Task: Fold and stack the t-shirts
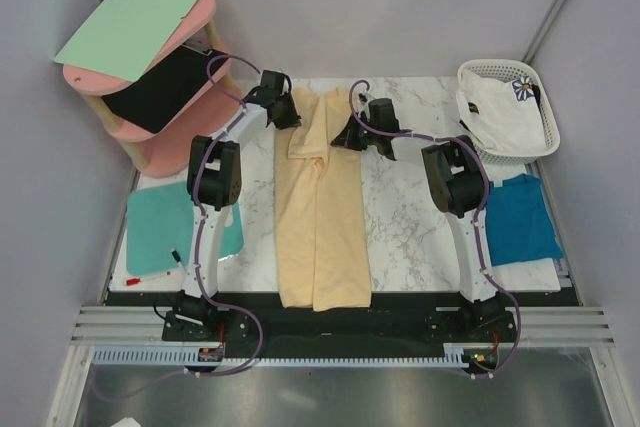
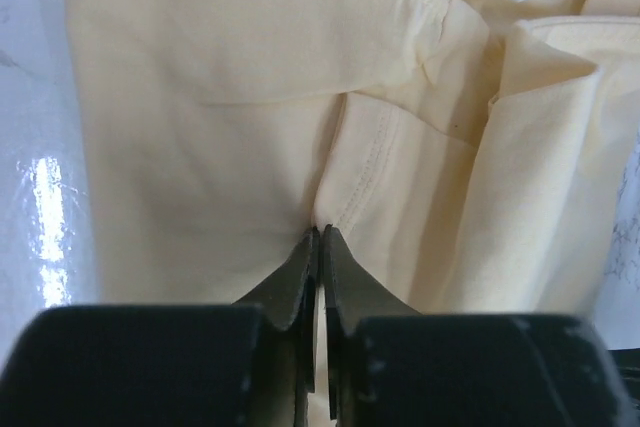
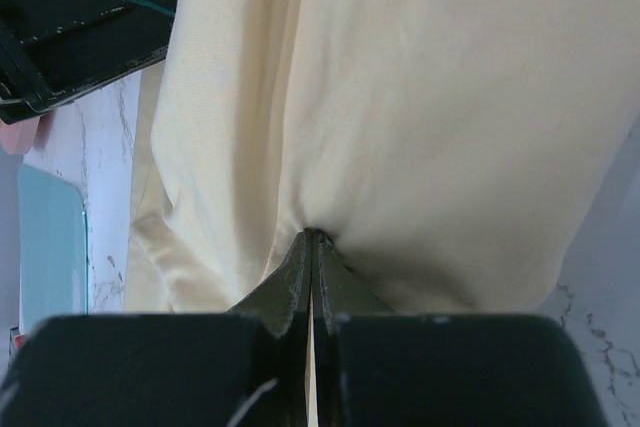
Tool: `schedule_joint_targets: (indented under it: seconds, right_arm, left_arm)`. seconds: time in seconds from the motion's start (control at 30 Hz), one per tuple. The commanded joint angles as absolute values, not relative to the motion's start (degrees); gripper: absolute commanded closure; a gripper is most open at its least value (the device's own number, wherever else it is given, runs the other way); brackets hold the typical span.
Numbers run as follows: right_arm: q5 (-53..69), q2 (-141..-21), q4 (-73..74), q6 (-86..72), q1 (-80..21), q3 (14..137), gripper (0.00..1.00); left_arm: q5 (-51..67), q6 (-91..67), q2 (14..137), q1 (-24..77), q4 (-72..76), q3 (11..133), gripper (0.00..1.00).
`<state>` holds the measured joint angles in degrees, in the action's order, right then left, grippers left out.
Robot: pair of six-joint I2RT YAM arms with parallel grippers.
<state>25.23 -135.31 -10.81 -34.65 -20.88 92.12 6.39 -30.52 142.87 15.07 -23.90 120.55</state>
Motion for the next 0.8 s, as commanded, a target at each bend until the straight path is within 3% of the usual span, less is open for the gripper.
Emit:
schedule_joint_targets:
  seconds: [0.0, 0.77]
  right_arm:
    - [25.93, -137.37, -12.30, -34.54, -20.83, 94.13, 1.00]
    - [26.63, -138.51, -12.04, -34.45, -20.83, 94.04, 1.00]
  left_arm:
    - [6.51, -30.59, 143.44, 14.86, -23.38, 122.61, 0.98]
    - [-2.98, -31.29, 127.79, 11.34, -13.46, 105.74, 0.98]
